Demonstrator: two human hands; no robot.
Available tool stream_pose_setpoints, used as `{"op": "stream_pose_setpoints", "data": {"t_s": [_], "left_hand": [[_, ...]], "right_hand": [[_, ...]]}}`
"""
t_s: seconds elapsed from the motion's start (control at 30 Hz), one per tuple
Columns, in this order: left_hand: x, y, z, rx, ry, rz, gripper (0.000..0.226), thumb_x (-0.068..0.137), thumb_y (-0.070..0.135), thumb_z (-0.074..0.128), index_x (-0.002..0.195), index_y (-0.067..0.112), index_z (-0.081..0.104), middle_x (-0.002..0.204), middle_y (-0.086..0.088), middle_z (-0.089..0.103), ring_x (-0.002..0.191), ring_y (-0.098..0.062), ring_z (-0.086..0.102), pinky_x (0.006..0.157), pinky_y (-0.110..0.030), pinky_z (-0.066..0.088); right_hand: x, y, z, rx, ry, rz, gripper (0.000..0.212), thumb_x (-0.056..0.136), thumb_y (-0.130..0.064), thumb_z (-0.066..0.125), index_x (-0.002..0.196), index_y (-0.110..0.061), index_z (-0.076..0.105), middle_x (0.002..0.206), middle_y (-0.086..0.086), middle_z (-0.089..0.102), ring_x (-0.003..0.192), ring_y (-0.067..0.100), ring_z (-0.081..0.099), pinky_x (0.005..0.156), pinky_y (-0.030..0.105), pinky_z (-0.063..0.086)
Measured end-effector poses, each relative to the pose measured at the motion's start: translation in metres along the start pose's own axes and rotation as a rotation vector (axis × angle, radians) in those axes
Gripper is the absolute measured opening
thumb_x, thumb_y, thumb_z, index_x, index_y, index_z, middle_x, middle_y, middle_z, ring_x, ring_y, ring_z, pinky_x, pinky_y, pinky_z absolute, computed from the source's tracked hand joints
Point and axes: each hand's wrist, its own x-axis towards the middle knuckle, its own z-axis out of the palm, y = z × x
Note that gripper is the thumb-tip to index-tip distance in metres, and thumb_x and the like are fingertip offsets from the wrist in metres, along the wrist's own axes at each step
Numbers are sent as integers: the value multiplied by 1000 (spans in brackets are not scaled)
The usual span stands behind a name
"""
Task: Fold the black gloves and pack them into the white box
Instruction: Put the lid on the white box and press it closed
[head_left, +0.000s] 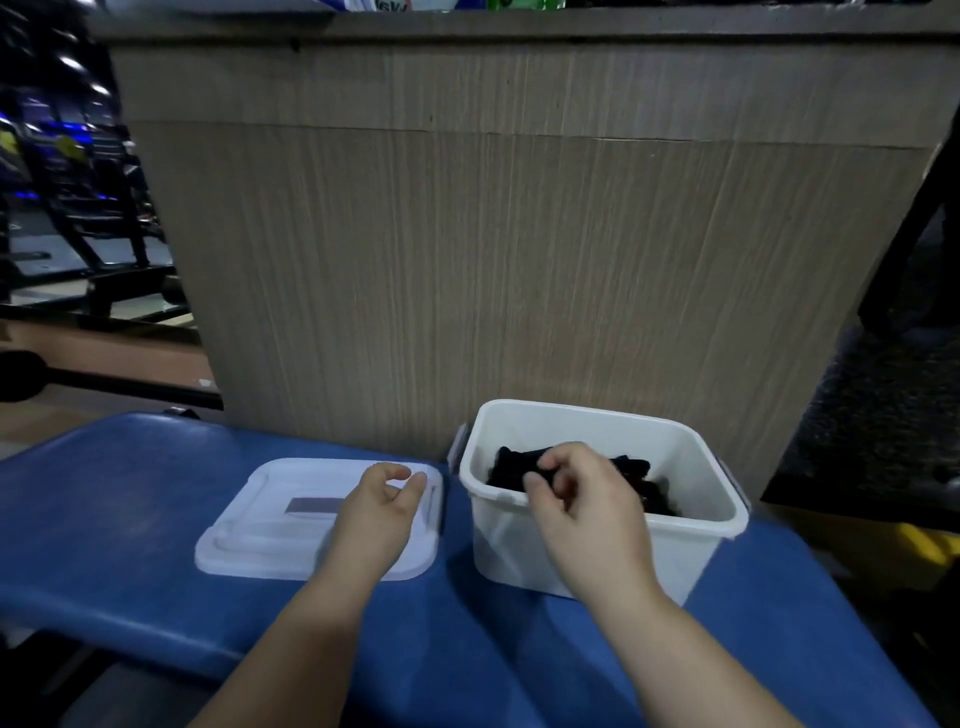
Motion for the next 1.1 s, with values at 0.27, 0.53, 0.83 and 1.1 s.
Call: {"op": "stream_pose_setpoints", "data": {"t_s": [0.27,0.53,0.83,1.1], "left_hand": [[4,-41,-52,76,68,-59,28,93,40,54,112,20,58,102,2,63,91,-17,58,67,-26,39],[28,-94,-95,302,169,-158,37,91,35,60,118,11,62,120,-8,64,114,-28,55,98,-32,38],[49,-133,-120,565,396,-141,57,86,40,64,131,10,48,136,-17,46,122,-40,38,97,-48,36],[61,-140,-121,586,378,-163,51,85,45,59,125,15,49,110,-18,62,104,-37,54,86,-44,41]], "right_hand": [[-11,-27,93,98,-341,50,10,90,-29,58,100,-27,57,88,-13,60,80,2,58,72,17,45],[-11,-5,158,-175,-569,207,43,95,-37,48,135,-21,42,138,5,41,122,22,43,96,30,38],[-12,11,195,-346,-581,311,59,94,-56,40,138,-18,28,155,15,19,145,31,6,117,38,10],[-7,17,207,-334,-514,268,57,92,-54,43,138,-21,32,144,10,35,135,28,22,115,38,16]]}}
